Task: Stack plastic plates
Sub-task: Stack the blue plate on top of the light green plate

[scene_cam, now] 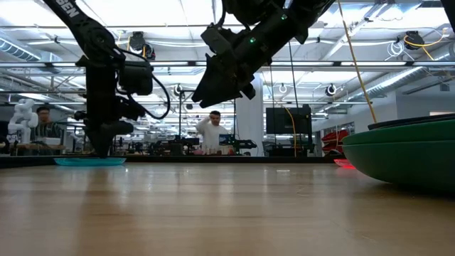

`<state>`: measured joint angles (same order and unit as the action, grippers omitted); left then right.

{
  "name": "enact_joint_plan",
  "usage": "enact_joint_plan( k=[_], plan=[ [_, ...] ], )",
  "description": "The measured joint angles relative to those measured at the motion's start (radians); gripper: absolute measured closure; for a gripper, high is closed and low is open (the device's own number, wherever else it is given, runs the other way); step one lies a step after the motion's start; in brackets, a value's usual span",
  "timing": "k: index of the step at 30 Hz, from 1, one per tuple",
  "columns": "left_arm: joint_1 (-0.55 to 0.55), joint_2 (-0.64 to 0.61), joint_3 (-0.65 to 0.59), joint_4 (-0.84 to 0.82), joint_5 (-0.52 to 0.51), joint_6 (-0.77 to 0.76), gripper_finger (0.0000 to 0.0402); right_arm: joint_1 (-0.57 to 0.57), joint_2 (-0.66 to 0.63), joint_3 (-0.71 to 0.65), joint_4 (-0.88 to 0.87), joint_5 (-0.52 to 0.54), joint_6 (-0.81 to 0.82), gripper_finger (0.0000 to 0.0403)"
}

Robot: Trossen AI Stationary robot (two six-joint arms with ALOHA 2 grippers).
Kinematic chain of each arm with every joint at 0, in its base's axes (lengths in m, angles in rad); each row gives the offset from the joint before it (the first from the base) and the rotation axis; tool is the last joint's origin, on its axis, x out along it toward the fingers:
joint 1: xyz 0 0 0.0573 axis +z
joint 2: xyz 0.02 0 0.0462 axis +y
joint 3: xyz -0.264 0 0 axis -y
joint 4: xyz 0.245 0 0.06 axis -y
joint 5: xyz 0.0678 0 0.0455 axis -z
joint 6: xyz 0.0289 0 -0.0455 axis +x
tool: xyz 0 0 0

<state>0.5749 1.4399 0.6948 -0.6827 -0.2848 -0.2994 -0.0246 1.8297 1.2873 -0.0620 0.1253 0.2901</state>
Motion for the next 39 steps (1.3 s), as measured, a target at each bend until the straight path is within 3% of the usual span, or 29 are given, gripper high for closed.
enact_joint_plan(
  k=[17, 21, 29, 39],
  plan=[
    [-0.103, 0.0, 0.0, 0.004, 0.113, -0.027, 0.0362, 0.0, 0.0, 0.0, -0.007, 0.0, -0.009, 0.0255],
    [-0.16, 0.0, 0.0, 0.024, 0.188, -0.054, 0.0362, 0.0, 0.0, 0.0, -0.048, 0.0, -0.015, 0.0255],
    [-0.317, -0.017, 0.0, 0.066, 0.191, -0.118, 0.0362, 0.0, -0.001, 0.0, -0.139, -0.001, -0.002, 0.0255],
    [-0.503, -0.243, 0.001, 0.194, 0.222, -0.106, 0.0362, -0.049, 0.002, 0.0, -0.053, 0.003, 0.001, 0.0255]
  ],
)
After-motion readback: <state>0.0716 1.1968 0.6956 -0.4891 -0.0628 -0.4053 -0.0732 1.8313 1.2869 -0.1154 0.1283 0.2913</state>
